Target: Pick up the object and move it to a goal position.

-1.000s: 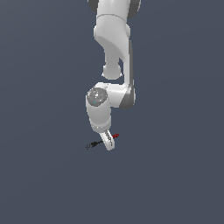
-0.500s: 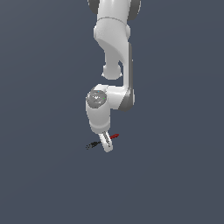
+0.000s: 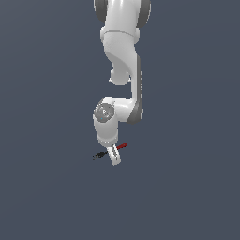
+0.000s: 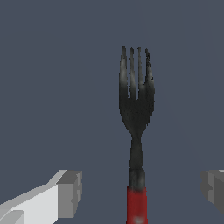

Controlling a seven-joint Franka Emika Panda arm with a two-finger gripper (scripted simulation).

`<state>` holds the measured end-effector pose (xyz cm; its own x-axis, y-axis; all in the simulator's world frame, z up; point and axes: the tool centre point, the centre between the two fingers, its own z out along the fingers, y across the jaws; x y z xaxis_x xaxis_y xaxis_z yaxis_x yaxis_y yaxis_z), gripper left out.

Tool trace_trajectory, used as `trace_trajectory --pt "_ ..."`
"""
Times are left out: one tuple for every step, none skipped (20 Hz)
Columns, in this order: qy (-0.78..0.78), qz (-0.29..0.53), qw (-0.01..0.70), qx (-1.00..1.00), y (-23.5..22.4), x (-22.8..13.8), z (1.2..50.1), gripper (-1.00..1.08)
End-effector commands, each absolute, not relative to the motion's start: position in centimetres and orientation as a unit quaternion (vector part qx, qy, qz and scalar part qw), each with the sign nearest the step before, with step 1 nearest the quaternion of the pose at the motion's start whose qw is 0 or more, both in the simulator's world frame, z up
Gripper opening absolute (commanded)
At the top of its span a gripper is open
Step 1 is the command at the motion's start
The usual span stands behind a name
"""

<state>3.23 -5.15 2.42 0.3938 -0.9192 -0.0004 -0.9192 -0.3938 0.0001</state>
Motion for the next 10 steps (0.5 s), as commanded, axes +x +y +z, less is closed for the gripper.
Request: trace_trajectory --pt "0.551 0.0 0.0 -0.834 -5.15 3.2 1.28 1.0" --pt "0.551 0.0 0.0 -0.834 -5.14 3.22 1.0 1.0" --pt "0.551 0.0 0.0 -0.834 -5.13 3.24 0.8 1.0" --pt "0.551 0.0 0.0 -0.834 -5.13 3.27 0.67 1.0" --pt "0.551 0.0 0.0 -0.834 -5.14 3.31 0.62 1.0" --pt "0.551 0.0 0.0 -0.834 -5.14 3.33 0.61 1.0" --pt "0.551 0.0 0.0 -0.834 -5.14 3.33 0.61 -1.0" --pt "0.551 0.0 0.0 -0.834 -5.14 3.33 0.61 -1.0" --pt "0.551 0.0 0.0 -0.834 -5.14 3.33 0.61 -1.0" --pt "0.551 0.0 0.0 -0.834 -5.14 3.33 0.61 -1.0"
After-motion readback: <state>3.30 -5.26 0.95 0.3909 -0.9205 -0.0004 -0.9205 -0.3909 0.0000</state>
